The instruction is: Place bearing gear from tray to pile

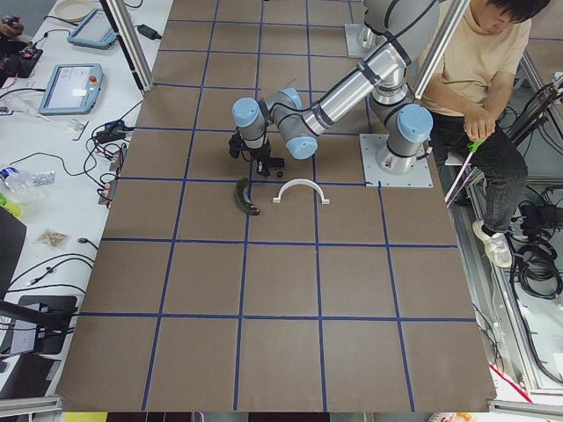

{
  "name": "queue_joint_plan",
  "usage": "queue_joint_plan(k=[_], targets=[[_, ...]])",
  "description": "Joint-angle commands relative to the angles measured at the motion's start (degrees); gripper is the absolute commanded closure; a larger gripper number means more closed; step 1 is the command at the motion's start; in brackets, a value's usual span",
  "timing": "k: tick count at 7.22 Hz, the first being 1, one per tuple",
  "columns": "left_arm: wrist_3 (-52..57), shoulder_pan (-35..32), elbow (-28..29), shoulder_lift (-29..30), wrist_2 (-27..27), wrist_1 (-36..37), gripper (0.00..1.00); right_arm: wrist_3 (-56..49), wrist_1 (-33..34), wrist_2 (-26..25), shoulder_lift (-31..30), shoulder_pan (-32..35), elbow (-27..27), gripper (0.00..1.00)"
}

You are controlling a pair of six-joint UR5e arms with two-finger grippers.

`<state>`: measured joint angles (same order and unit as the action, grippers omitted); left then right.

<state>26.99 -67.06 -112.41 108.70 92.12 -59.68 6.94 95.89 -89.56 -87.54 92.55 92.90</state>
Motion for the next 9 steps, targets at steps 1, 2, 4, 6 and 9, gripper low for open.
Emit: queue_joint_plan(k=[1, 2, 4, 6, 9], targets=[[-0.1, 0.0, 0.3, 0.2, 0.0, 0.0, 0.00, 0.0, 0.0, -0.1, 0.0, 0.0, 0.0, 0.00], [-0.1, -0.2, 0.3, 0.1, 0.0, 0.1, 0.00, -0.1, 0.0, 0.0, 0.0, 0.0, 0.0, 0.00], [-2.9, -3.6, 1.6, -3.7, 0.2, -1.0, 0.00, -0.1, 0.0, -0.1, 0.0, 0.0, 0.0, 0.00], [-13.6, -12.6, 12.0, -9.1, 0.3, -18.3, 0.00, -0.2, 0.0, -0.1, 0.1, 0.0, 0.0, 0.00], [-29.1, -25.3, 29.2, -13.4, -1.0, -34.9, 0.00, -0.2, 0.0, -0.1, 0.0, 0.0, 0.0, 0.00]])
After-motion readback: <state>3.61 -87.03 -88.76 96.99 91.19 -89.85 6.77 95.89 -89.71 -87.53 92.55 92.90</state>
